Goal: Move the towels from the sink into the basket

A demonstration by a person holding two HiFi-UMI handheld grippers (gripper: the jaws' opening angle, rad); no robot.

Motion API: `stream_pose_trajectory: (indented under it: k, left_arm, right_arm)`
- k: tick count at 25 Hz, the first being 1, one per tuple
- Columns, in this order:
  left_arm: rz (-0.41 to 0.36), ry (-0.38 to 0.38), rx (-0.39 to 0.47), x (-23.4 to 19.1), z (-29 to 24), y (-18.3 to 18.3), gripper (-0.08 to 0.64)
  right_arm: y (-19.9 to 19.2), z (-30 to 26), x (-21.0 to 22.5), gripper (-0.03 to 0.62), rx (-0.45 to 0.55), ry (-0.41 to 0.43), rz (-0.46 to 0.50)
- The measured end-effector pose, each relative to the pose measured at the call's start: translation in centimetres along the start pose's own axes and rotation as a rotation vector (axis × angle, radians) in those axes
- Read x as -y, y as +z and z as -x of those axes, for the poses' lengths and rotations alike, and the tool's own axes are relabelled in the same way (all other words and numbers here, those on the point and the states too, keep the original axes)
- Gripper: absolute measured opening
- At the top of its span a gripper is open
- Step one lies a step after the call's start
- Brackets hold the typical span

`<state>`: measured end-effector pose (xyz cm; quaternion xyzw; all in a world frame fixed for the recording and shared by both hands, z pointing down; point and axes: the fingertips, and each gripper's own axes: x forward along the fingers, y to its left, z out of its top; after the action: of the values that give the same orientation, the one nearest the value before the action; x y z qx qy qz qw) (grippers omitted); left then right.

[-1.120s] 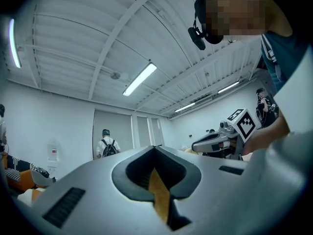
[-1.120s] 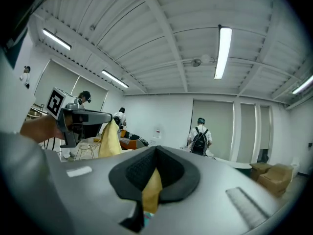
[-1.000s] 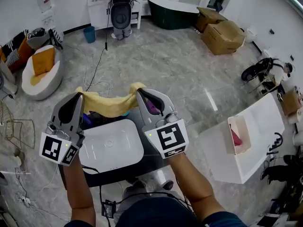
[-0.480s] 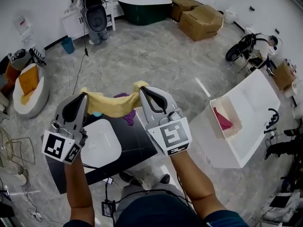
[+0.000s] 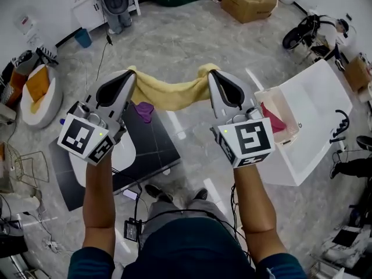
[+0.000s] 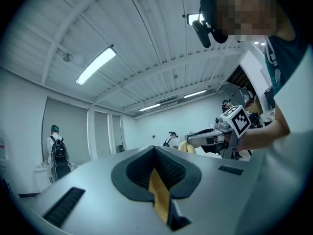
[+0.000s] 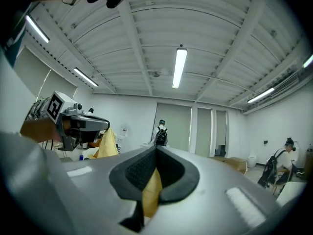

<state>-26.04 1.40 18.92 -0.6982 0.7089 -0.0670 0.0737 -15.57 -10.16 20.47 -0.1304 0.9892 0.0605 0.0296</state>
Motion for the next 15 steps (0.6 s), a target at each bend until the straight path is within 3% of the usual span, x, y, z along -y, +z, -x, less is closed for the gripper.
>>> stream_pose_trajectory:
  k: [5, 15]
  left_arm:
    - [-0.001, -0.070, -0.008, 6.8, -5.1, 0.1, 0.006]
    - [-0.018, -0.228, -0.048, 16.2, -12.2, 0.8, 0.006]
  right_arm:
    - [-1.6, 5.9, 6.0, 0.011, -0.007, -0.051, 0.005]
    - [-1.6, 14.7, 14.7, 0.011, -0.028, -0.183, 0.014]
